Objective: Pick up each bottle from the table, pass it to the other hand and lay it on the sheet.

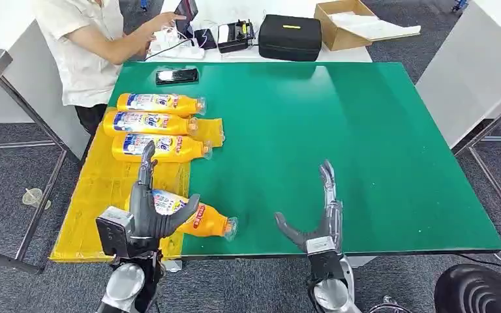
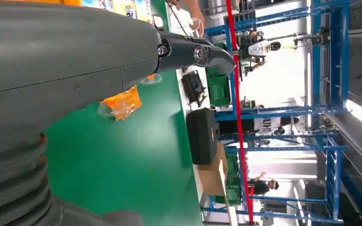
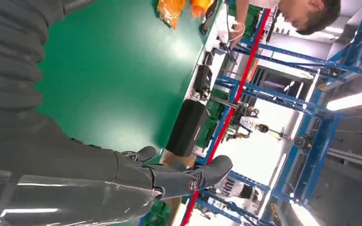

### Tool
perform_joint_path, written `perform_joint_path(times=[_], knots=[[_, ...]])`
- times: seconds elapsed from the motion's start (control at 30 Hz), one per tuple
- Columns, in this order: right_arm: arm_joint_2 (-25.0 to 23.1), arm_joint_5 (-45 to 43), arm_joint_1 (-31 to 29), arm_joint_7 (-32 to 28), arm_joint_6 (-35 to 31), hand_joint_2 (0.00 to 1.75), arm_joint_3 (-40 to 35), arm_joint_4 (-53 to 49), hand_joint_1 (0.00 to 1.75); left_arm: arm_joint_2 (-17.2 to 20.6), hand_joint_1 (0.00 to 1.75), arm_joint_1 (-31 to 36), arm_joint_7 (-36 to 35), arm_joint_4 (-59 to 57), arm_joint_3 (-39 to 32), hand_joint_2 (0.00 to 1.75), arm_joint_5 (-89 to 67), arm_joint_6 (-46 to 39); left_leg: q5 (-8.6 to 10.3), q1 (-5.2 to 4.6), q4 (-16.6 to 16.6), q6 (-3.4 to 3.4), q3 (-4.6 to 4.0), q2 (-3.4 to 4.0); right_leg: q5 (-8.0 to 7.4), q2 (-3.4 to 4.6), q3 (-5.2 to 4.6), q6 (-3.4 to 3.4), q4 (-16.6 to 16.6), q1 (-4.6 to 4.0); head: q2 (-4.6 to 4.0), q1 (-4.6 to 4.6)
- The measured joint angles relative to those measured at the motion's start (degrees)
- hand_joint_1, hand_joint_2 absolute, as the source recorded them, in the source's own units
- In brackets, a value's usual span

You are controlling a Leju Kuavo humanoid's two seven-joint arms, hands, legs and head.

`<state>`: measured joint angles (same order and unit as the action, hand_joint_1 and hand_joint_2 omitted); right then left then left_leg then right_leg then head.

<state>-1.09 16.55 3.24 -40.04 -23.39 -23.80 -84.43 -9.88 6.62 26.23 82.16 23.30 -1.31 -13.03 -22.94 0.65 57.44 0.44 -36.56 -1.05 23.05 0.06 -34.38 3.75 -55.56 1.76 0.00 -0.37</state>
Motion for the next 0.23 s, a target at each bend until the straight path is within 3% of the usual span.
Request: perform_joint_path(times=[0.23], knots=[[0.13, -0.20, 0.74, 0.00, 0.00, 1.75, -0.24, 0.00, 0.00, 0.00, 0.00, -0.82, 0.22, 0.09, -0.24, 1.75, -0.33, -0.55, 0.00, 0.00, 0.00, 0.00, 0.00, 0.00, 0.00, 0.00, 0.00, 0.00, 0.00, 0.00, 0.00, 0.00]])
